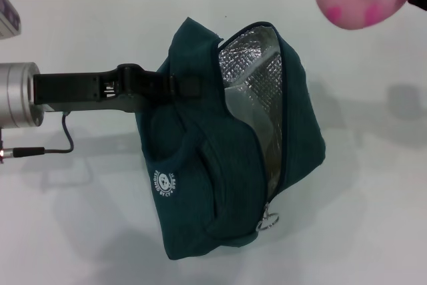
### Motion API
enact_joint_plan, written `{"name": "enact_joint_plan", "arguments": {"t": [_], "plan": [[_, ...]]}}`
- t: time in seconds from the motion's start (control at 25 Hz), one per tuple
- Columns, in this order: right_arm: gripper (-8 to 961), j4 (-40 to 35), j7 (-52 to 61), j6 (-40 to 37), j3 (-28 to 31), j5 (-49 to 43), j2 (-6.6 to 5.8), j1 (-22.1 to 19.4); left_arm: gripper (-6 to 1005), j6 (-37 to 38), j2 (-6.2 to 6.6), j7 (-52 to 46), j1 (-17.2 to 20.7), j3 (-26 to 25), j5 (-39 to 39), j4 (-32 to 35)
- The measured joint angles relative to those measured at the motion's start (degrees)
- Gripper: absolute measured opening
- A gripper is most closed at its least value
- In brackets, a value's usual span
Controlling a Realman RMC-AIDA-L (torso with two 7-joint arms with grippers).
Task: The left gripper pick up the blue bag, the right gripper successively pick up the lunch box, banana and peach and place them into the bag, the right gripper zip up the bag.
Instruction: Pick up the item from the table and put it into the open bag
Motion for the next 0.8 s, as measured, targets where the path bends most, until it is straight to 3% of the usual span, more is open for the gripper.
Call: {"name": "enact_joint_plan", "arguments": {"t": [0.12, 0.56, 0.8], "plan": [[40, 2.0, -0.3, 2.1, -1.9, 0.1, -0.01, 0.4, 55, 0.0, 0.0, 0.0, 0.0, 0.0, 0.0, 0.0], [44, 13.3, -5.2, 17.4, -21.5, -1.0, -0.06, 5.1, 55, 0.0, 0.0, 0.0, 0.1, 0.0, 0.0, 0.0], [47, 13.7, -4.9, 20.9, -25.0, -2.9, 0.0, 5.7, 55, 0.0, 0.01, 0.0, 0.1, 0.0, 0.0, 0.0]]}}
